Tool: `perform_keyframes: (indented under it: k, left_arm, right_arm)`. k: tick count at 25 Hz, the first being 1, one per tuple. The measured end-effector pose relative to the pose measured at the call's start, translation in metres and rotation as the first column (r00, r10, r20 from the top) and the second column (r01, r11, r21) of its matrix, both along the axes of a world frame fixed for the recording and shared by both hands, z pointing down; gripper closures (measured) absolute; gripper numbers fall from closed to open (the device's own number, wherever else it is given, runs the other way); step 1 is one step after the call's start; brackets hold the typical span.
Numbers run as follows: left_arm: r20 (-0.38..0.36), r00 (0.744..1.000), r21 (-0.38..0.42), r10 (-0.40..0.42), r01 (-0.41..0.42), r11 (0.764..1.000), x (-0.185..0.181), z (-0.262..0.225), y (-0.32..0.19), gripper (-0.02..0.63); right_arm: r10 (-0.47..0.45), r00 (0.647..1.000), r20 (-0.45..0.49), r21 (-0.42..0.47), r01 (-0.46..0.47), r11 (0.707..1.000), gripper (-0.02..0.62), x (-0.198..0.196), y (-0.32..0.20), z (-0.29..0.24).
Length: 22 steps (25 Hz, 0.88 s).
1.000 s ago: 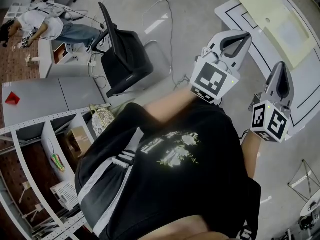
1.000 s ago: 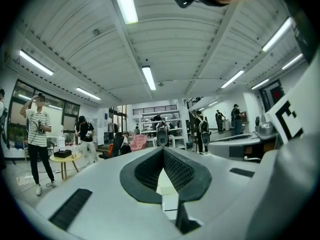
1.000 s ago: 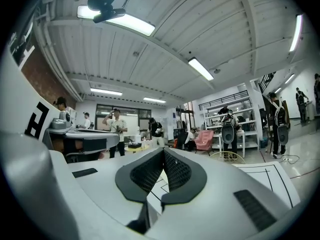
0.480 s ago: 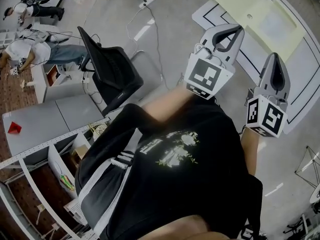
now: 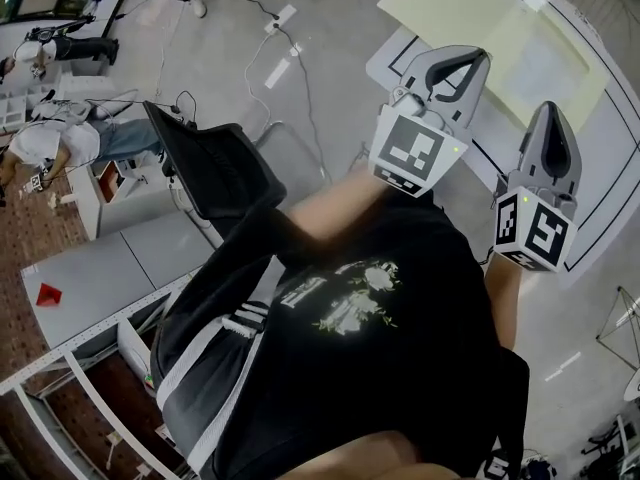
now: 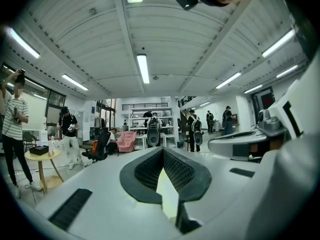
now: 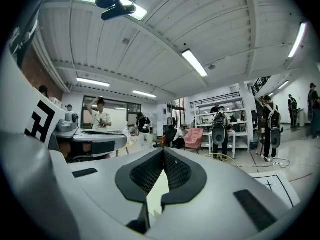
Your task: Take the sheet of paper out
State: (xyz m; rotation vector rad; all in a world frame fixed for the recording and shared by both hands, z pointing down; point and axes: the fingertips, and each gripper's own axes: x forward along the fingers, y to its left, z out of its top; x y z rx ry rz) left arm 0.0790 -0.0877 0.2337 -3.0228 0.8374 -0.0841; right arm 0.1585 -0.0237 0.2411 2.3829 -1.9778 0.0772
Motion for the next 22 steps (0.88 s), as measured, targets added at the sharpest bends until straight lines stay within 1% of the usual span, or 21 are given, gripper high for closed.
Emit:
perform_keyframes:
  k: [5,9,14,20,22]
  left_arm:
    - [0.017,0.999,0.011,0.029,-0.03,1.0,0.017,0.002,-0.039,0.612]
    - [0.013,0.999,-0.013,0.041,-0.041,0.999,0.023,0.008,-0.071,0.612]
    - [0.011,0.997,-0.014,0.075,-0.075,0.997,0.037,0.008,-0.1,0.612]
    - [0.025,0.997,-0.057,0.079,-0.077,0.995,0.05,0.024,-0.137,0.612]
    - [0.039,0.996,-0.078,0.082,-0.079,0.994,0.057,0.034,-0.14,0.612]
  right_arm:
    - [0.019,1.0,0.0,-0.008,-0.019,1.0,0.595,0.016,-0.04,0.002]
    - [0.023,1.0,-0.012,-0.024,-0.023,0.999,0.595,0.017,-0.069,0.004]
    - [0.025,1.0,-0.011,-0.029,-0.026,0.999,0.595,0.028,-0.103,0.01]
    - [0.05,0.999,0.002,-0.077,-0.05,0.996,0.595,0.04,-0.129,0.027]
    - [0.069,0.997,0.024,-0.112,-0.065,0.991,0.595,0.049,-0.128,0.04]
